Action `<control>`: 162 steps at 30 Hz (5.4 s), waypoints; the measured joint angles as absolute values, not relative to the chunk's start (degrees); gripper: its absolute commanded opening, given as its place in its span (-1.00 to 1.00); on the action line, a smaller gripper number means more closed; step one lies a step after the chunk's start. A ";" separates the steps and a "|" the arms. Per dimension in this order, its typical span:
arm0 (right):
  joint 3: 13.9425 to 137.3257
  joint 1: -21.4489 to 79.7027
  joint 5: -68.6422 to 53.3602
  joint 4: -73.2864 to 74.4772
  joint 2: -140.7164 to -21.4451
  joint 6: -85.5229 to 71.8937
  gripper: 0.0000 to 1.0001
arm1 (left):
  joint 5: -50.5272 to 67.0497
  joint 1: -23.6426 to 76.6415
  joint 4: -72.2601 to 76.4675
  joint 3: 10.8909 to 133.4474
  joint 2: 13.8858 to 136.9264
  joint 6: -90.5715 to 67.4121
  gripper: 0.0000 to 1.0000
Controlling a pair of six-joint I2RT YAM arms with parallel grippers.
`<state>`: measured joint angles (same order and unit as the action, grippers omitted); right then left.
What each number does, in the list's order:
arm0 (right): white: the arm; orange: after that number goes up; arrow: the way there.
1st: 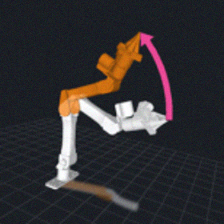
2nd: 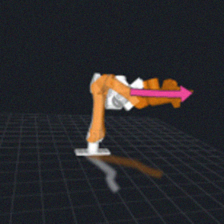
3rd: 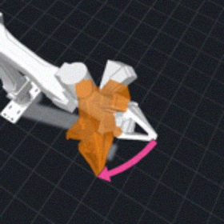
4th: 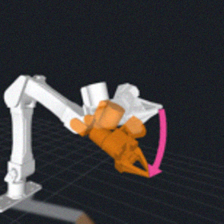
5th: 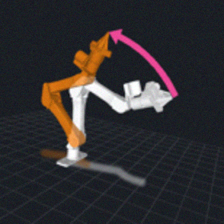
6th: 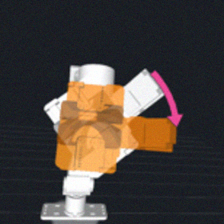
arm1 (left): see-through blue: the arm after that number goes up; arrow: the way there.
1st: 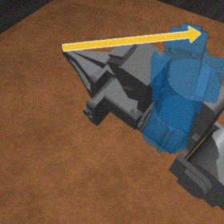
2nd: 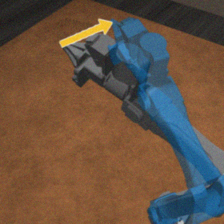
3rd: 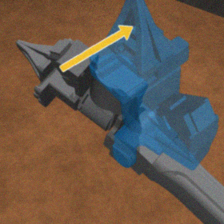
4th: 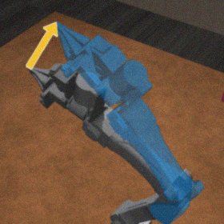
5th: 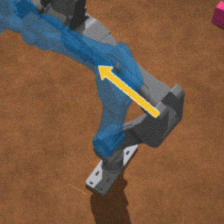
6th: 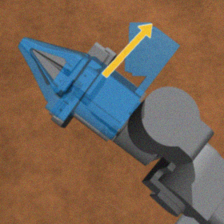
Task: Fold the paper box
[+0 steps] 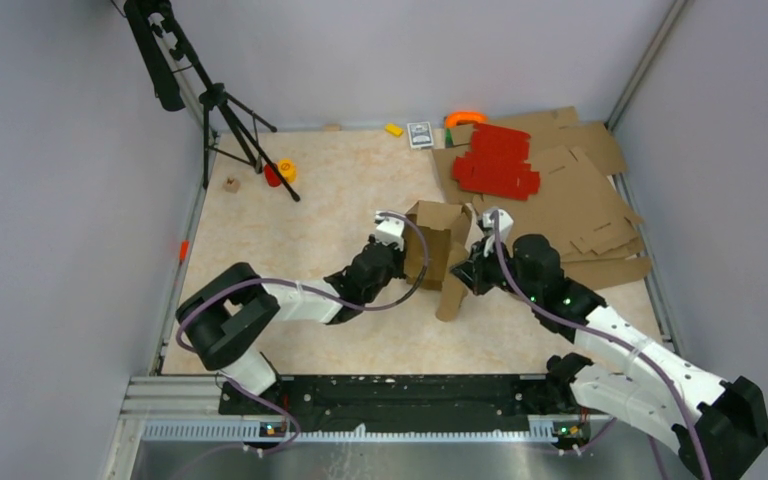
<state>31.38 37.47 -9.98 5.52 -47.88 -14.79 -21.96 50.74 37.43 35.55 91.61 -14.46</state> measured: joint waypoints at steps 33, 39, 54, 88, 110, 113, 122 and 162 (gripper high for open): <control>33.76 37.50 4.36 20.27 -47.66 -17.91 -0.45 | -28.36 57.19 58.78 34.26 103.79 -8.51 -1.00; 33.76 37.50 4.47 21.04 -45.04 -18.06 -0.02 | -28.82 57.43 59.51 34.26 104.42 -7.27 -1.00; 39.99 36.40 8.10 24.16 -43.22 -15.59 0.85 | -28.77 57.54 59.77 34.26 104.51 -5.34 -1.00; 76.64 24.47 -6.17 40.64 -69.01 -15.79 0.90 | -28.38 58.50 59.94 34.26 104.51 -3.81 -1.00; 62.67 15.57 -18.28 28.25 -67.96 -18.87 0.93 | -28.34 58.54 59.96 34.26 104.51 -3.03 -1.00; 60.25 15.57 -18.87 28.27 -65.69 -18.39 0.94 | -28.14 58.54 59.96 34.26 104.51 -3.03 -1.00; 60.25 15.57 -22.48 21.74 -68.86 -20.23 0.94 | -27.92 58.63 59.96 34.26 104.53 -2.94 -1.00; 54.74 15.57 -27.77 19.27 -71.90 -23.20 0.80 | -25.87 59.35 58.13 34.41 103.98 -2.17 -0.54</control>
<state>54.74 15.57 -27.77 19.27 -71.90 -23.20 -25.87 59.35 58.13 34.41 103.98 -2.17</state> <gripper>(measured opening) 0.912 0.275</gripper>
